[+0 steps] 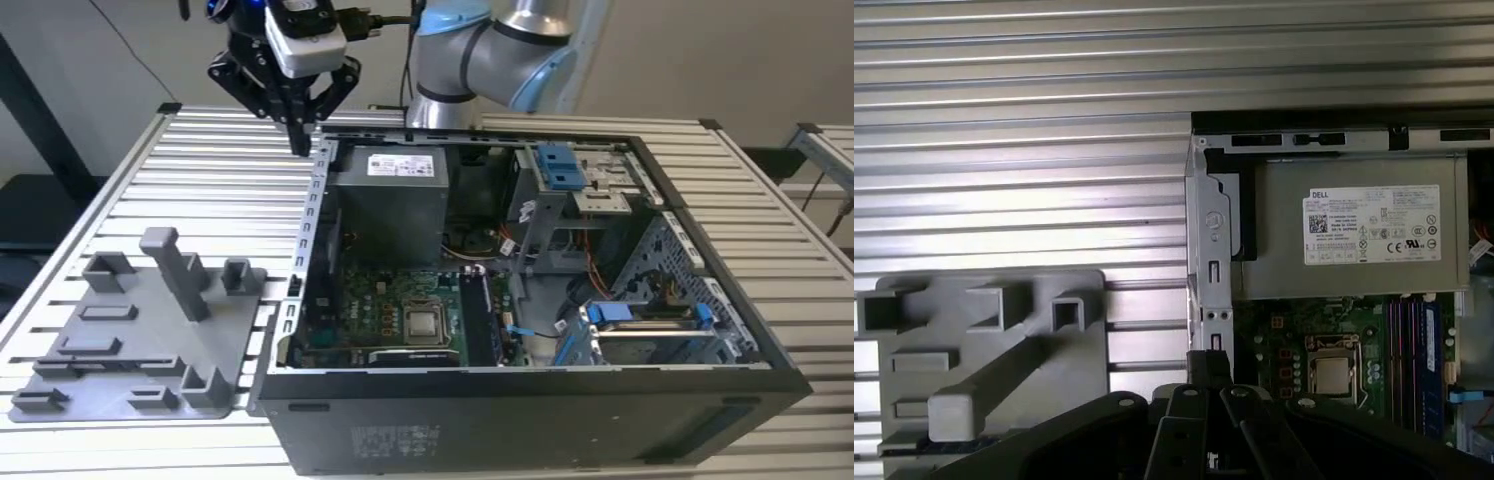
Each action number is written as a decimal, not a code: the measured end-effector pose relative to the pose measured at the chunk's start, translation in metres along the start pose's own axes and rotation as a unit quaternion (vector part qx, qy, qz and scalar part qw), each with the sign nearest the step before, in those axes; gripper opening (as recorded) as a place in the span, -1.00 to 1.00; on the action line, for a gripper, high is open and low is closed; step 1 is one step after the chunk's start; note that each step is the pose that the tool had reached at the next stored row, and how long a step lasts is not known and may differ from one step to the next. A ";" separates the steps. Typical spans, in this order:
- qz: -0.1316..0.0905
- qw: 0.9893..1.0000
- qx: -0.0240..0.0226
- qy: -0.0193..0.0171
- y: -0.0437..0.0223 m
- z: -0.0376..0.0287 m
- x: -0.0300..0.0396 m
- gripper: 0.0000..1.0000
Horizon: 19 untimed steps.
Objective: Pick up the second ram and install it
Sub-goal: 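Reach for the second ram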
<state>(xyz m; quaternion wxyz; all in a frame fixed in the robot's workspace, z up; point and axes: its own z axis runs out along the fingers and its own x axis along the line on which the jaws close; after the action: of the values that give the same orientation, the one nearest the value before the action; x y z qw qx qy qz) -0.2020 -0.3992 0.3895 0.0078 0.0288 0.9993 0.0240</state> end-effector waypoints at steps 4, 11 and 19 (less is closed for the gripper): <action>0.000 1.000 0.000 0.000 -0.0002 0.0000 0.0028 -0.79; 0.000 1.000 0.000 0.001 -0.0004 0.0001 0.0074 -0.79; 0.000 1.000 0.000 0.002 -0.0008 0.0001 0.0129 -0.79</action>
<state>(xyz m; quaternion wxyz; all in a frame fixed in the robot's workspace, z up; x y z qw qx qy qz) -0.2150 -0.3992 0.3891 0.0062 0.0284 0.9993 0.0240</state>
